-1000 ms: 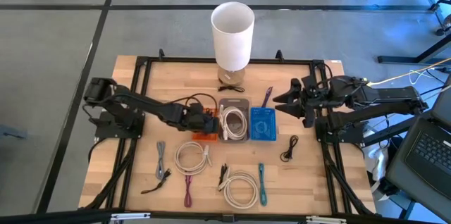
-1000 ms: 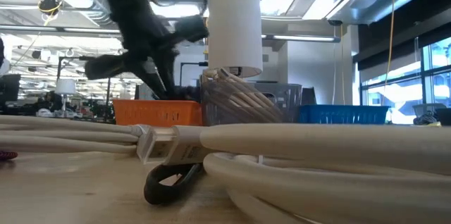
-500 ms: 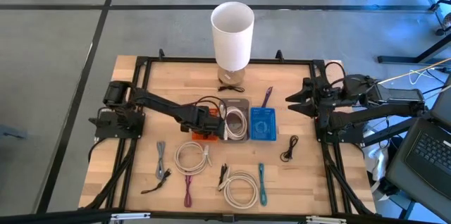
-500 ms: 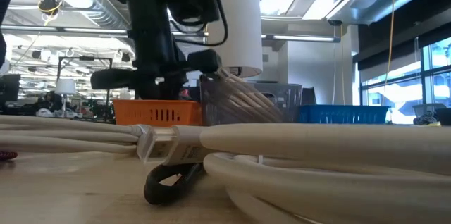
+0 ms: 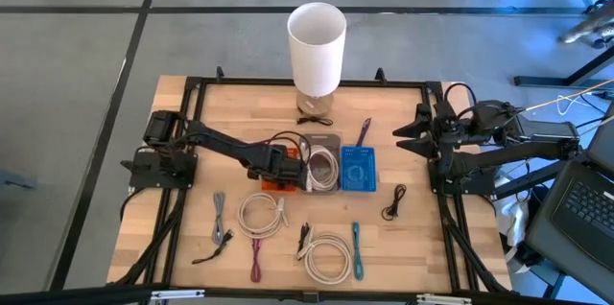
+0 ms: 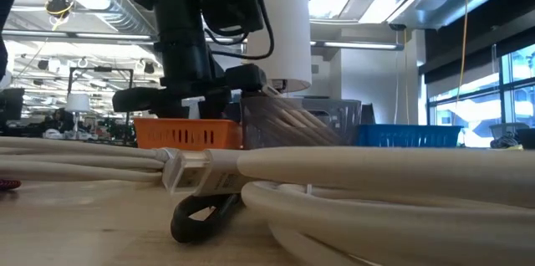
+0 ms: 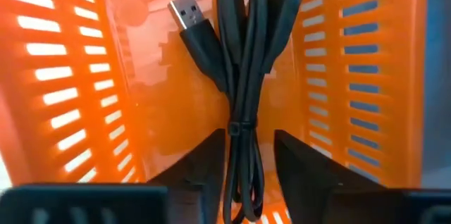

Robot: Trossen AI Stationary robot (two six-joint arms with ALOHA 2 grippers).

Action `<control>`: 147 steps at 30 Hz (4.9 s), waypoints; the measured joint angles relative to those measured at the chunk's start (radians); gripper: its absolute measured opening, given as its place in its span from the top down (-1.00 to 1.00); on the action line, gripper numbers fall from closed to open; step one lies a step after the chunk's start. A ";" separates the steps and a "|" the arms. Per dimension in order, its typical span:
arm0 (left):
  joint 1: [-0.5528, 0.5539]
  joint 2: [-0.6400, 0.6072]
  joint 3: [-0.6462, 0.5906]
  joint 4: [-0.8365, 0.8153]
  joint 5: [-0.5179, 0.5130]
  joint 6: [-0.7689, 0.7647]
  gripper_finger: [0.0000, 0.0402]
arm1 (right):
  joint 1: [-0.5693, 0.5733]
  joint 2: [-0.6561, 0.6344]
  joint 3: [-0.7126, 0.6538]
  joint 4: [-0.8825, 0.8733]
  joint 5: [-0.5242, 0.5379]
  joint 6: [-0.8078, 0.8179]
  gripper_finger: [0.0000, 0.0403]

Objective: Pick & Place USB Port
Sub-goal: Put the black charger cable into the orange bin, then put the purple charger cable into the blue bin

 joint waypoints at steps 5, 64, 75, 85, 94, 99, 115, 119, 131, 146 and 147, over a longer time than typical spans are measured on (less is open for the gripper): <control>0.000 -0.014 -0.002 -0.002 0.043 -0.016 0.17 | 0.000 0.000 0.000 0.000 0.000 0.001 0.10; -0.028 -0.889 -0.001 -0.015 -0.452 0.948 0.22 | -0.406 0.779 0.000 -0.303 0.105 0.818 0.10; -0.028 -0.962 -0.001 -0.015 -0.422 1.033 0.22 | -0.487 0.953 0.000 -0.196 0.131 0.732 0.10; -0.028 -0.975 -0.001 -0.015 -0.424 1.089 0.22 | -0.507 1.075 0.000 -0.171 0.131 0.657 0.10; -0.028 -0.973 -0.001 -0.015 -0.431 1.087 0.22 | -0.507 1.107 0.004 -0.188 0.146 0.617 0.54; -0.028 -0.973 -0.001 -0.015 -0.431 1.082 0.22 | -0.507 1.106 0.003 -0.174 0.154 0.536 0.92; -0.028 -0.972 -0.001 -0.015 -0.430 1.014 0.22 | -0.493 0.767 0.163 -0.356 0.279 0.364 0.93; -0.028 -0.972 -0.001 -0.015 -0.430 1.015 0.22 | -0.465 0.667 0.291 -0.444 0.375 0.339 0.93; -0.028 -0.970 -0.001 -0.015 -0.433 1.041 0.22 | -0.178 0.578 0.426 -0.543 0.551 0.521 0.93; -0.028 -0.943 -0.002 -0.016 -0.443 1.099 0.22 | 0.220 0.703 0.192 -0.483 0.671 1.166 0.93; -0.028 -0.939 -0.002 -0.016 -0.445 1.106 0.22 | 0.225 0.720 0.191 -0.482 0.672 1.184 0.93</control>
